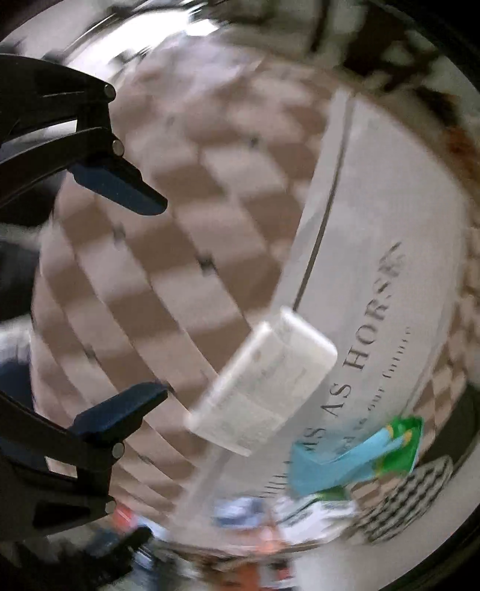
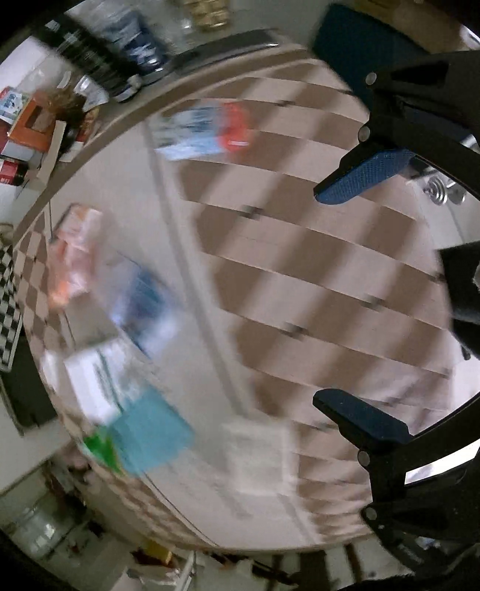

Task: Collect trash
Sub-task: 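Grasp the white medicine box with the left gripper while the right grasps the blue plastic bag, then carry the medicine box and blue bag to the white bin and release both, then move both tools back over the table toward the remaining items, then grasp the teal-green rice bag with the left gripper while the right grasps the DHA milk carton, then carry the rice bag and milk carton over the white bin and release both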

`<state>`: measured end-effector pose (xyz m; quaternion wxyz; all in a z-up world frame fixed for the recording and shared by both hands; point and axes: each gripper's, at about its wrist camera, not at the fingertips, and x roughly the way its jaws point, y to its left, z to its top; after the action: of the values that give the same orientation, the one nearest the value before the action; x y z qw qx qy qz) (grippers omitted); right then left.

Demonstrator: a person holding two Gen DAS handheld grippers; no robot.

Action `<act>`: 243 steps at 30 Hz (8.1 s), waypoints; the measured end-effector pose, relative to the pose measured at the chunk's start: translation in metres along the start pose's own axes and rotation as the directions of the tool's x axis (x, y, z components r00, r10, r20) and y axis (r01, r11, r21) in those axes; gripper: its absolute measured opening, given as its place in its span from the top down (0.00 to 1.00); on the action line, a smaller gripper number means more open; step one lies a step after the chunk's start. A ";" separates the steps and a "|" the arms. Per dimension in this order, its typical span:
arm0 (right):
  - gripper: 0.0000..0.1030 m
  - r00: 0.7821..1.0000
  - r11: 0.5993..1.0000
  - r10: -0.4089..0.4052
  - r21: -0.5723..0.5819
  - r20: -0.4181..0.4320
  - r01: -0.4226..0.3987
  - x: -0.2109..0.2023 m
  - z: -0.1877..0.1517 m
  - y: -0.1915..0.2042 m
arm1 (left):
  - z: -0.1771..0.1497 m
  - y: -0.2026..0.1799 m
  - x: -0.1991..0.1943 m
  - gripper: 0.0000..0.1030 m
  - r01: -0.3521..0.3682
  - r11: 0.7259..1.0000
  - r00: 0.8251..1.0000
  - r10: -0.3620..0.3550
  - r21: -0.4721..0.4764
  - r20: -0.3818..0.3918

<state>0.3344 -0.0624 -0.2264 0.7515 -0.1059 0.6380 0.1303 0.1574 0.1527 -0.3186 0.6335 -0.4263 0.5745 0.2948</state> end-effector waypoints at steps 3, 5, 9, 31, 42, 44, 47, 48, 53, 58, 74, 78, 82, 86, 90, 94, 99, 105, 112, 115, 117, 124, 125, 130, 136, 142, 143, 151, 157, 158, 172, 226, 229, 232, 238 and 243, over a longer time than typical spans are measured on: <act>0.02 0.999 1.000 -0.004 0.028 -0.032 0.005 0.027 0.054 -0.010 | 0.027 -0.017 0.029 0.11 0.065 0.982 0.993 -0.081 -0.177 -0.084; 0.02 0.999 0.999 -0.010 0.041 -0.050 0.012 0.046 0.087 -0.013 | 0.041 -0.027 0.043 0.11 0.072 0.963 0.988 -0.105 -0.259 -0.117; 0.02 0.997 0.997 0.002 0.083 -0.077 0.004 0.070 0.126 -0.014 | 0.062 -0.039 0.067 0.11 0.044 0.921 0.979 -0.116 -0.387 -0.165; 0.80 0.996 0.994 0.086 0.074 -0.029 -0.084 0.083 0.142 0.004 | 0.010 -0.038 0.003 0.21 -0.320 0.923 0.937 0.274 0.215 0.218; 0.82 0.983 0.986 0.152 -0.078 0.099 -0.145 0.002 -0.002 0.029 | -0.064 0.011 -0.081 0.21 -0.316 0.879 0.903 0.163 0.358 0.397; 0.82 0.978 0.983 0.172 -0.091 0.114 -0.162 -0.015 -0.043 0.038 | -0.078 0.025 -0.093 0.21 -0.303 0.870 0.899 0.126 0.389 0.419; 0.81 0.974 0.978 0.196 -0.088 0.116 -0.187 -0.031 -0.105 0.050 | -0.112 0.052 -0.111 0.21 -0.273 0.860 0.902 0.073 0.432 0.425; 0.81 0.973 0.978 0.199 -0.083 0.116 -0.191 -0.035 -0.129 0.053 | -0.118 0.062 -0.112 0.21 -0.264 0.855 0.905 0.059 0.447 0.422; 0.81 0.980 0.981 0.186 -0.066 0.078 -0.181 -0.038 -0.228 0.060 | -0.170 0.117 -0.111 0.21 -0.206 0.844 0.936 0.023 0.494 0.351; 0.82 0.988 0.986 0.155 -0.055 -0.029 -0.156 -0.002 -0.317 0.061 | -0.208 0.159 -0.062 0.21 -0.161 0.850 0.972 0.049 0.502 0.228; 0.81 0.944 0.997 0.077 -0.007 -0.320 -0.083 0.322 -0.424 0.049 | -0.193 0.237 0.297 0.17 0.008 0.930 0.962 0.093 0.368 -0.257; 0.77 0.926 0.993 0.101 -0.018 -0.363 -0.115 0.394 -0.428 0.061 | -0.193 0.249 0.334 0.05 0.003 0.940 0.958 0.094 0.340 -0.269; 0.31 0.897 0.982 0.158 -0.025 -0.412 -0.185 0.444 -0.437 0.068 | -0.195 0.270 0.333 0.05 -0.054 0.940 0.962 0.140 0.338 -0.235; 0.06 0.903 0.985 0.122 -0.058 -0.412 -0.160 0.451 -0.442 0.070 | -0.204 0.278 0.316 0.05 -0.125 0.929 0.968 0.191 0.349 -0.162; 0.01 0.928 0.984 0.035 -0.152 -0.370 -0.098 0.432 -0.443 0.073 | -0.214 0.279 0.290 0.05 -0.195 0.912 0.965 0.243 0.361 -0.093; 0.01 0.944 0.977 -0.011 -0.204 -0.329 -0.060 0.402 -0.442 0.077 | -0.220 0.280 0.263 0.05 -0.214 0.908 0.965 0.254 0.360 -0.067; 0.01 0.961 0.972 -0.050 -0.235 -0.271 -0.015 0.350 -0.434 0.082 | -0.233 0.271 0.227 0.05 -0.218 0.908 0.967 0.250 0.358 -0.046; 0.01 0.968 0.964 -0.064 -0.265 -0.241 -0.003 0.286 -0.431 0.089 | -0.249 0.264 0.176 0.05 -0.221 0.910 0.968 0.248 0.351 -0.032; 0.02 0.975 0.955 -0.050 -0.297 -0.218 -0.017 0.198 -0.432 0.102 | -0.260 0.256 0.092 0.05 -0.223 0.903 0.972 0.236 0.368 0.011; 0.02 0.978 0.954 -0.040 -0.298 -0.205 -0.024 0.155 -0.431 0.108 | -0.260 0.254 0.058 0.05 -0.219 0.905 0.974 0.224 0.365 0.029; 0.02 0.980 0.955 -0.032 -0.295 -0.196 -0.028 0.126 -0.429 0.113 | -0.257 0.252 0.032 0.05 -0.213 0.906 0.976 0.212 0.366 0.044; 0.02 0.989 0.952 0.030 -0.298 -0.142 -0.072 0.037 -0.407 0.131 | -0.240 0.234 -0.038 0.05 -0.212 0.908 0.976 0.178 0.361 0.127; 0.02 0.991 0.954 0.045 -0.290 -0.130 -0.081 0.024 -0.400 0.133 | -0.235 0.230 -0.047 0.05 -0.215 0.909 0.974 0.173 0.358 0.144; 0.01 0.990 0.970 0.124 -0.200 -0.068 -0.136 -0.026 -0.353 0.131 | -0.199 0.188 -0.079 0.05 -0.218 0.911 0.963 0.143 0.351 0.227; 0.01 0.991 0.989 0.131 -0.065 0.024 -0.130 -0.053 -0.261 0.095 | -0.140 0.100 -0.093 0.05 -0.220 0.904 0.947 0.108 0.366 0.302; 0.01 0.996 0.993 0.050 0.105 0.068 -0.057 -0.046 -0.133 0.017 | -0.060 -0.008 -0.077 0.05 -0.209 0.916 0.948 0.103 0.342 0.301; 0.01 0.997 0.991 0.033 0.129 0.070 -0.041 -0.043 -0.116 0.005 | -0.048 -0.022 -0.072 0.05 -0.202 0.919 0.951 0.103 0.338 0.290; 0.01 0.987 0.936 -0.159 0.315 -0.029 0.160 0.036 0.033 -0.115 | 0.047 -0.130 -0.010 0.05 -0.149 0.945 0.979 0.098 0.291 0.181; 0.11 0.976 0.920 -0.169 0.334 -0.136 0.206 0.093 0.082 -0.145 | 0.098 -0.171 0.018 0.06 -0.137 0.956 0.984 0.103 0.258 0.142; 0.19 0.976 0.919 -0.162 0.338 -0.143 0.202 0.099 0.086 -0.146 | 0.105 -0.176 0.021 0.06 -0.136 0.958 0.984 0.103 0.252 0.143; 0.44 0.997 0.980 0.014 0.197 -0.076 0.001 0.114 0.181 -0.052 | 0.153 -0.199 0.034 0.06 -0.124 0.972 0.988 0.102 0.200 0.117; 0.45 0.987 0.984 0.159 -0.090 0.019 -0.157 0.022 -0.001 0.032 | -0.028 -0.019 -0.103 0.26 -0.024 0.897 0.961 -0.101 0.441 0.258; 0.45 0.983 0.980 0.178 -0.104 0.046 -0.172 -0.004 -0.064 0.041 | -0.068 0.017 -0.119 0.26 -0.008 0.889 0.954 -0.130 0.458 0.270; 0.45 0.982 0.980 0.180 -0.094 0.058 -0.175 -0.023 -0.124 0.047 | -0.113 0.054 -0.122 0.26 0.004 0.878 0.957 -0.143 0.479 0.254; 0.45 0.984 0.984 0.178 -0.005 -0.022 -0.178 -0.019 -0.265 0.036 | -0.198 0.129 -0.081 0.26 0.023 0.886 0.992 -0.080 0.462 0.102; 0.45 0.966 0.984 0.177 0.054 -0.187 -0.170 0.045 -0.355 0.022 | -0.237 0.177 -0.001 0.26 0.011 0.906 0.999 0.006 0.423 -0.040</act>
<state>0.0028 -0.1544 -0.3283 0.6745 -0.0475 0.7161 0.1730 -0.1080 0.0264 -0.3481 0.6995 -0.2853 0.6369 0.1537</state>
